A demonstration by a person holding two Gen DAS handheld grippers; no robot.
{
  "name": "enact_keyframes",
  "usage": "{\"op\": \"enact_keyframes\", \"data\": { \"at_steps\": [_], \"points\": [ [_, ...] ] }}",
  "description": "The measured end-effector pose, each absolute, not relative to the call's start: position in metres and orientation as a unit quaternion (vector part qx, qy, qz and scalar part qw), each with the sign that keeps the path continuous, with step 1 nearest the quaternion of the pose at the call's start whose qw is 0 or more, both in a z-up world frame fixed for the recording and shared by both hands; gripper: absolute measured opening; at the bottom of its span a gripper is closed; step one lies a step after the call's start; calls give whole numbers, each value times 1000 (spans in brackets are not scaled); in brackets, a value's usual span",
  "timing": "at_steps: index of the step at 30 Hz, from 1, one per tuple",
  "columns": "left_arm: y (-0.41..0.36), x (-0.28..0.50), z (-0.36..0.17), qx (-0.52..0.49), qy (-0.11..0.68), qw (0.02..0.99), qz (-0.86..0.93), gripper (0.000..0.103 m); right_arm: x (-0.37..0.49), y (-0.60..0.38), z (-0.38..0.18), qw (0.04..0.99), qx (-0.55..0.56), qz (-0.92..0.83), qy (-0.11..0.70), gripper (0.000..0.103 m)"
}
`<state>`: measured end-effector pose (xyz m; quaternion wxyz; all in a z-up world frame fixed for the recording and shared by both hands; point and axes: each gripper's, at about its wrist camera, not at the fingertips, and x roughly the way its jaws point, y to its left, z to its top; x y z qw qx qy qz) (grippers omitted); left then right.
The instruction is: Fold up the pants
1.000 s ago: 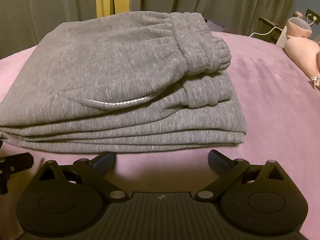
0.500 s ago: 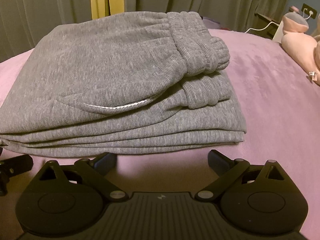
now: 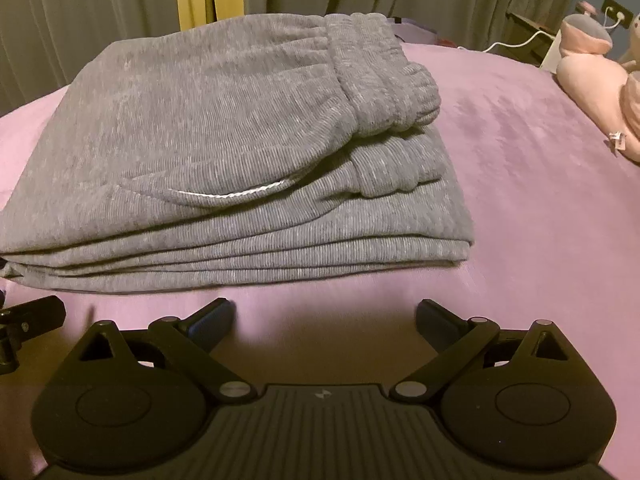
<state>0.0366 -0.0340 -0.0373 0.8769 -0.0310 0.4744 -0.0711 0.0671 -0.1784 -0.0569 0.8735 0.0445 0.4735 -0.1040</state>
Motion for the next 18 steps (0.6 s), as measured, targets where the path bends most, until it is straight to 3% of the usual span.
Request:
{"op": "enact_keyframes", "data": {
  "at_steps": [18],
  "points": [
    [-36,38,-41,-26,478,876,-59,103,63,-181,-49,877,66,-102,465,99]
  ]
}}
